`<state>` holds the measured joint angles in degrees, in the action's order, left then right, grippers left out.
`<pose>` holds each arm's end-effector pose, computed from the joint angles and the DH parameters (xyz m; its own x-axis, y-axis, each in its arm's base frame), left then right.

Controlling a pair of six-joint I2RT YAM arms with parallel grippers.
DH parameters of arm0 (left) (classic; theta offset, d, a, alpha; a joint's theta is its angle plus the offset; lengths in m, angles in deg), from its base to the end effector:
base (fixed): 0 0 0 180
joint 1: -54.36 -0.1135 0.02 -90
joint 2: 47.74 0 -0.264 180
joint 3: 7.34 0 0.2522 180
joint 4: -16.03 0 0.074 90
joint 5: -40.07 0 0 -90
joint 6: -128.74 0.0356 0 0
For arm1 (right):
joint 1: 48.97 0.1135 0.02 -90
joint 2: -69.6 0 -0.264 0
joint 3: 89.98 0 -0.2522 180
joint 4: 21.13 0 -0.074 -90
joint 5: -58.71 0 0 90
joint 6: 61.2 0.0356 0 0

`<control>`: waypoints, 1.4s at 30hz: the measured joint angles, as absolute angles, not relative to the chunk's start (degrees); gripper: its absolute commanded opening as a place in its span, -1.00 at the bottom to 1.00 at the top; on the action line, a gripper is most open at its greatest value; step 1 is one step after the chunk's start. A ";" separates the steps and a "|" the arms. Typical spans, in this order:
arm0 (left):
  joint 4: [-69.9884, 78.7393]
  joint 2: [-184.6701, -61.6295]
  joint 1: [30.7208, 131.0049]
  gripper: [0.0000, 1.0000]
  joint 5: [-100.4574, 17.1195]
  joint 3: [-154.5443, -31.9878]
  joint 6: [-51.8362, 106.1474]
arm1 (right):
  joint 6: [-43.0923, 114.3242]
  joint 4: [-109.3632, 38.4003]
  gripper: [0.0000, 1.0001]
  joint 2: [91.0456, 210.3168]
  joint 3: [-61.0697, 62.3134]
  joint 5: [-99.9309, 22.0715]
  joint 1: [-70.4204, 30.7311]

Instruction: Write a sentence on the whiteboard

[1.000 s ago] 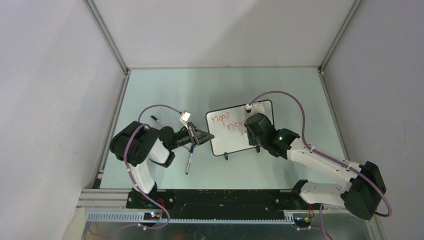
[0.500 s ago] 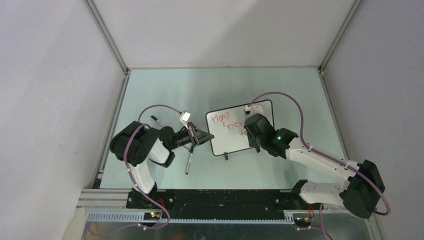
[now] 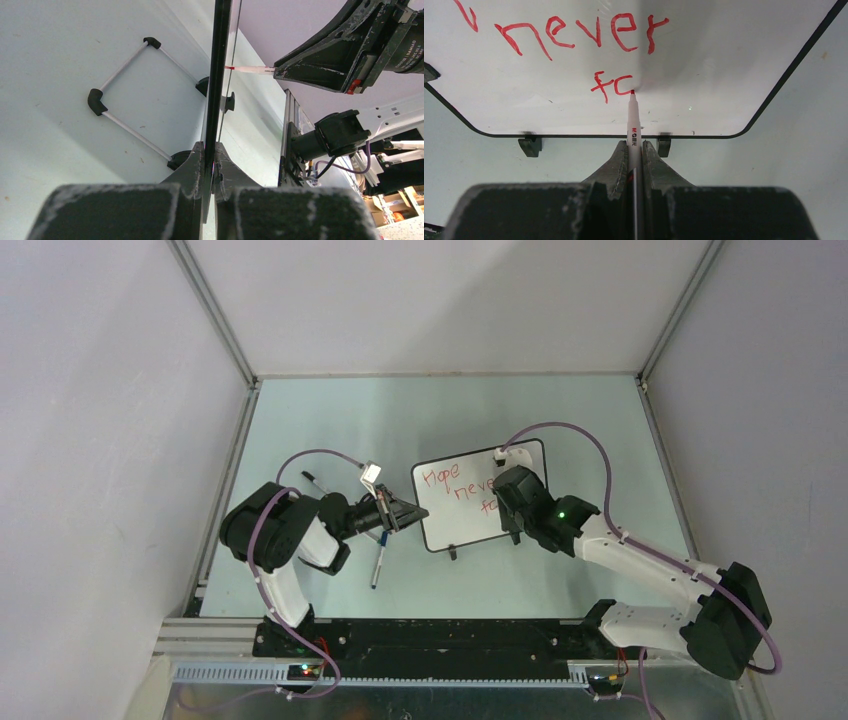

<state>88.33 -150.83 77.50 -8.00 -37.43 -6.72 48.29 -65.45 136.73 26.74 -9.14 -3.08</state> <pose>0.2242 -0.1217 0.1282 -0.6542 -0.2971 -0.6955 0.6280 0.2991 -0.7184 0.1769 0.1632 0.2601 -0.6524 -0.2290 -0.7224 -0.2889 0.9564 -0.0423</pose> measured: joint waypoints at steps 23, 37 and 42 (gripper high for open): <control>88.33 -150.83 77.50 -1.00 -8.00 -37.43 -6.72 | 48.22 -65.26 -1.00 136.78 26.61 -9.31 -3.48; 88.33 -150.83 77.50 -1.00 -7.98 -37.43 -6.74 | 48.00 -65.10 -1.00 137.61 24.53 -9.27 -3.85; 88.33 -150.83 77.50 -1.00 -7.98 -37.43 -6.74 | 48.02 -65.10 -1.00 137.63 24.36 -9.27 -3.85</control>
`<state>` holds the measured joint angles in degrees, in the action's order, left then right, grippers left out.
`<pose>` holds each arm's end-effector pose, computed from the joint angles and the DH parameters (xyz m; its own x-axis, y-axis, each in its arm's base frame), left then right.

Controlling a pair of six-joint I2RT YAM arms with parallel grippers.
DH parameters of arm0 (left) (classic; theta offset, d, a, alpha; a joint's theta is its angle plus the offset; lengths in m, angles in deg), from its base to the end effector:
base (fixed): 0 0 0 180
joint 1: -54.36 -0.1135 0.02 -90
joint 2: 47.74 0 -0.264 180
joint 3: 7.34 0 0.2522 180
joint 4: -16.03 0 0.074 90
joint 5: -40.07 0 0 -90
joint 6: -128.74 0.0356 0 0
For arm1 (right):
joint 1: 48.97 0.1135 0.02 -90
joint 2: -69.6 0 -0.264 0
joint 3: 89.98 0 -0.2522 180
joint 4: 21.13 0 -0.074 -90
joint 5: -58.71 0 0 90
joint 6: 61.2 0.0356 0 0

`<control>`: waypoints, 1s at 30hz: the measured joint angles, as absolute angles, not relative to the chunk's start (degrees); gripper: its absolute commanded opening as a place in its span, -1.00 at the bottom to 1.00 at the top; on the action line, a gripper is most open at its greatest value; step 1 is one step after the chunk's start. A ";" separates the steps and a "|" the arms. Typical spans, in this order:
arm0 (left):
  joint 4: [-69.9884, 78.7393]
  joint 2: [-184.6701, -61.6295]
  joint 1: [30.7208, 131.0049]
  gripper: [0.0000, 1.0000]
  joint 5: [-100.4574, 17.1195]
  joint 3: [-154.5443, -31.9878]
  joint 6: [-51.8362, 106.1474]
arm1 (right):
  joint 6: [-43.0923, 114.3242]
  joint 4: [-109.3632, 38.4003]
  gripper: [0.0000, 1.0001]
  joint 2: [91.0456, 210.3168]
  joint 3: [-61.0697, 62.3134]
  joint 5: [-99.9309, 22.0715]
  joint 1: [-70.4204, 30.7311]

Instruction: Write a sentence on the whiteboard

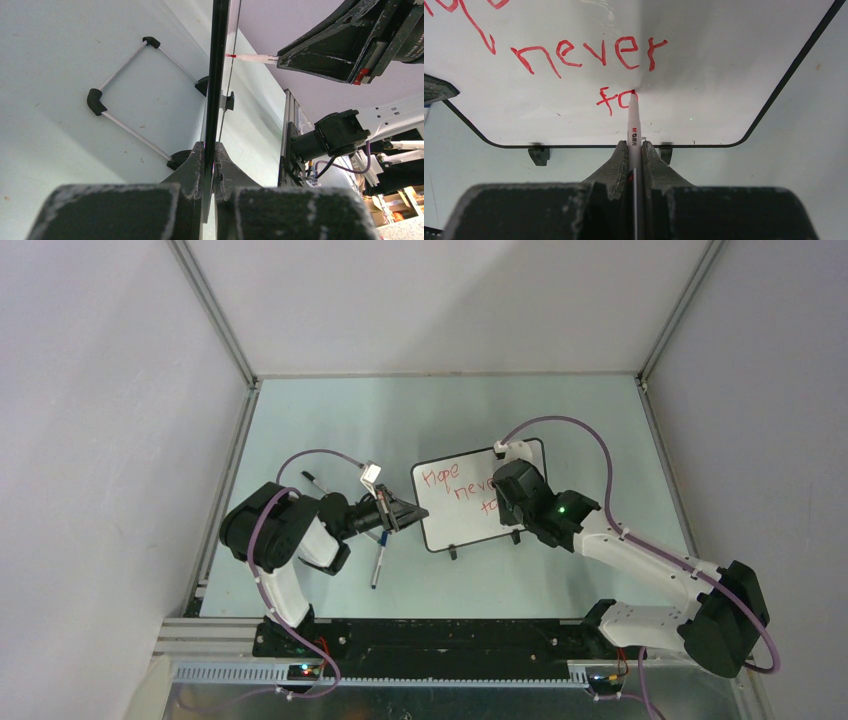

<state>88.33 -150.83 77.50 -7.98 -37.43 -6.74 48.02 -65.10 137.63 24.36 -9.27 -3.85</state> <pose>0.2242 -0.1217 0.1282 -0.6545 -0.2970 -0.6953 0.6279 0.2988 -0.7187 0.1838 0.1657 0.2705 -0.6382 -0.2083 -0.7412 -0.2798 0.9596 -0.0289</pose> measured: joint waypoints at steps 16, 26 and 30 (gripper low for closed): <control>88.33 -150.83 77.50 -1.00 -7.98 -37.43 -6.72 | 48.59 -65.56 -1.00 137.30 25.47 -9.29 -3.83; 88.33 -150.83 77.50 -1.00 -7.98 -37.43 -6.72 | 48.75 -66.41 -1.00 136.87 26.65 -9.27 -3.83; 88.33 -150.83 77.50 -1.00 -7.98 -37.43 -6.72 | 48.75 -66.81 -1.00 136.87 26.74 -9.27 -3.83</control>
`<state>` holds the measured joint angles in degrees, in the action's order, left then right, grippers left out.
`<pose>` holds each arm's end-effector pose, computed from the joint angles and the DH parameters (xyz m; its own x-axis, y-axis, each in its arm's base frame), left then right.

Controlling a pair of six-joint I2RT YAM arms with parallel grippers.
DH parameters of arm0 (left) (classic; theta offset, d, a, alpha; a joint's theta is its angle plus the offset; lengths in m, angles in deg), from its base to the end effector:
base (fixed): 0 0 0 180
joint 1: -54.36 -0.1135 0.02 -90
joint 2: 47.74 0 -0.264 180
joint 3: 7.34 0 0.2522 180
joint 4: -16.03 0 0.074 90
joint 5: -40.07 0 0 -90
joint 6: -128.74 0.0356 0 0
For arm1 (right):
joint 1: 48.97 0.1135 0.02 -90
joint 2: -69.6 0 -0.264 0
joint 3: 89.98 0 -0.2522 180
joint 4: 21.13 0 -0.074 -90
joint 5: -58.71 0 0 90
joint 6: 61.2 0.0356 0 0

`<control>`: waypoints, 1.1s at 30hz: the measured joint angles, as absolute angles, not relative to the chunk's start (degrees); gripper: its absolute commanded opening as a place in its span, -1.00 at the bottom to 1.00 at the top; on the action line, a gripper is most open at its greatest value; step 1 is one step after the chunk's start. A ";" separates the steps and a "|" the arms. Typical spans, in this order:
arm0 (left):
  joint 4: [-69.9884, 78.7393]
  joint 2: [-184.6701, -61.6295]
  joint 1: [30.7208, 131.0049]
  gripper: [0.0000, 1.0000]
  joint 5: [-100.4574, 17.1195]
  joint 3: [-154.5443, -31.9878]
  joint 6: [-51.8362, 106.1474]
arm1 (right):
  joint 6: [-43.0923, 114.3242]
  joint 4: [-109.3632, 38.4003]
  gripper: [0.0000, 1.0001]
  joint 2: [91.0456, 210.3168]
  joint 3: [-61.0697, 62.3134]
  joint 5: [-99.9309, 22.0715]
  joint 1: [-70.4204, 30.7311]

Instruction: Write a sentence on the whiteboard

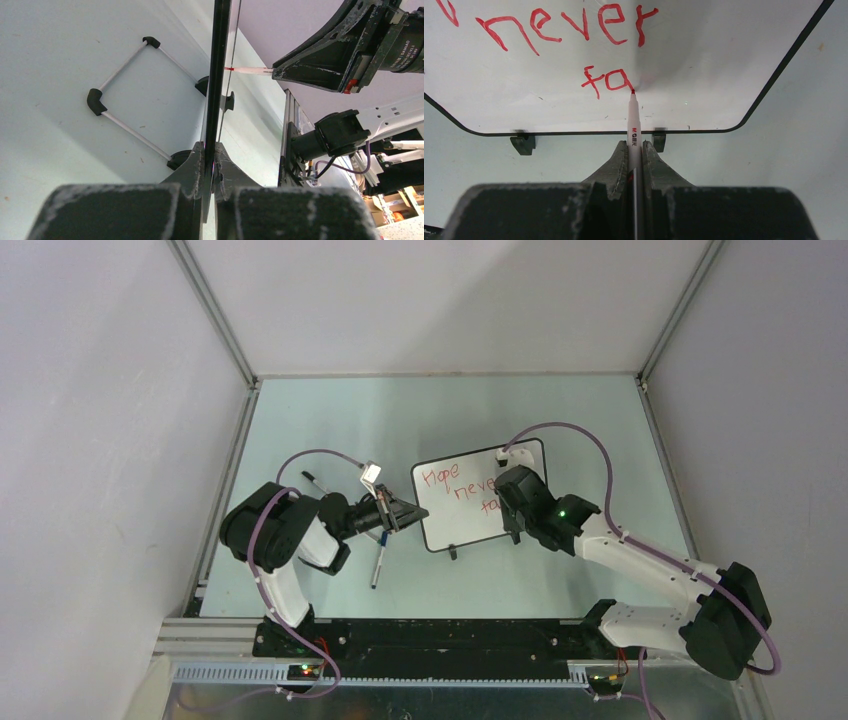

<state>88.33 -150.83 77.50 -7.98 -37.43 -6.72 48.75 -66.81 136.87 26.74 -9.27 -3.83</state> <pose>0.2242 -0.1217 0.1282 -0.6543 -0.2969 -0.6955 0.6281 0.2989 -0.7184 0.1779 0.1599 0.2579 -0.6713 -0.2261 -0.7059 -0.2733 0.9607 -0.0478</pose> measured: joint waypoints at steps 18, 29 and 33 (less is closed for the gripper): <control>88.33 -150.83 77.50 -1.00 -7.95 -37.43 -6.78 | 48.48 -64.56 -1.00 129.78 26.76 -15.52 -7.39; 88.33 -150.83 77.50 -1.00 -7.95 -37.43 -6.78 | 48.72 -60.45 -1.00 124.36 31.64 -15.26 -7.94; 88.33 -150.83 77.50 -1.00 -7.95 -37.43 -6.78 | 48.72 -59.44 -1.00 123.73 32.01 -15.04 -7.94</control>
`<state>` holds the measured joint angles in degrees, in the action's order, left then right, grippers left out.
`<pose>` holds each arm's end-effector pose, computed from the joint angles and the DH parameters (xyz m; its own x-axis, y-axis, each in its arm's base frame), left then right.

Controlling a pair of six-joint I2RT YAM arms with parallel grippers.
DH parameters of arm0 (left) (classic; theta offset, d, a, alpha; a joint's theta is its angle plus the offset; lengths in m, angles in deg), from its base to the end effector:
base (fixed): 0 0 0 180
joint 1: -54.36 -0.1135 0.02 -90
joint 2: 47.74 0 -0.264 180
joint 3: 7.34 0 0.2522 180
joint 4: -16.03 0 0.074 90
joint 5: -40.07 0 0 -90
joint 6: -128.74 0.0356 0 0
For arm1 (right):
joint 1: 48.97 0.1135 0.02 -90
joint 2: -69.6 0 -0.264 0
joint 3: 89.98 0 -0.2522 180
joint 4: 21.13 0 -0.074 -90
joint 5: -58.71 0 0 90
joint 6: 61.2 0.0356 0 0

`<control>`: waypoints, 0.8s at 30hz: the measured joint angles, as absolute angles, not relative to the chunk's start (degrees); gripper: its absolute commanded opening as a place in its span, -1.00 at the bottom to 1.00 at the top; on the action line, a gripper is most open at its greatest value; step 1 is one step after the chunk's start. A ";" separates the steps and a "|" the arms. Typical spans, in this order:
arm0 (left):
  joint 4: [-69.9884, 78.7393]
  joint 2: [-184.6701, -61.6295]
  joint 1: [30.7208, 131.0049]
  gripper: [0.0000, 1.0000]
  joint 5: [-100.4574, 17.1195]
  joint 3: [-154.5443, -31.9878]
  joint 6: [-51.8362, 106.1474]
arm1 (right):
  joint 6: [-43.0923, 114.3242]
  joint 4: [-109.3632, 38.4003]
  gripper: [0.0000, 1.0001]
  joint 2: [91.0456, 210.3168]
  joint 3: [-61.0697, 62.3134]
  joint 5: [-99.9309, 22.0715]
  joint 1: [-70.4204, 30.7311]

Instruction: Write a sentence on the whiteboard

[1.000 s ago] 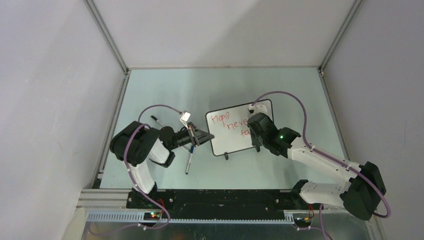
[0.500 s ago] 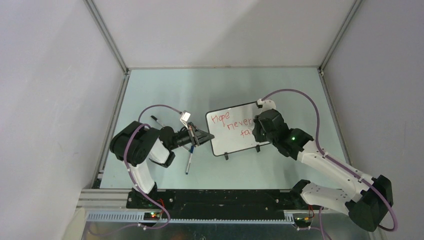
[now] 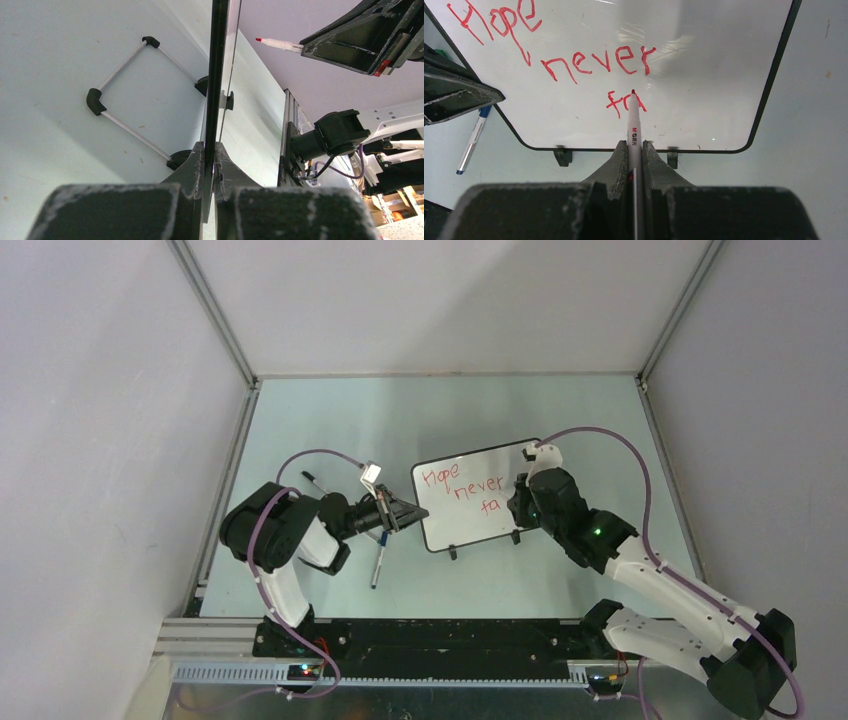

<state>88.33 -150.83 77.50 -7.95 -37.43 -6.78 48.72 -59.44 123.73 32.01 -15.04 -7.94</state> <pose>0.2242 -0.1217 0.1282 -0.6551 -0.2968 -0.6948 0.6276 0.2982 -0.7192 0.1621 0.1278 0.2833 -0.5564 -0.0506 -0.8294 -0.2835 0.9498 0.1323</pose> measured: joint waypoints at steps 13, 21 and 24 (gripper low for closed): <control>88.33 -150.85 77.50 -1.00 -7.95 -37.43 -6.78 | 48.48 -58.98 -1.00 126.02 32.57 -12.61 -6.89; 88.33 -150.85 77.50 -1.00 -7.95 -37.43 -6.78 | 48.26 -59.14 -1.00 128.91 32.57 -9.97 -5.53; 88.33 -150.85 77.50 -1.00 -7.93 -37.43 -6.78 | 48.26 -59.38 -1.00 129.50 32.57 -9.38 -5.53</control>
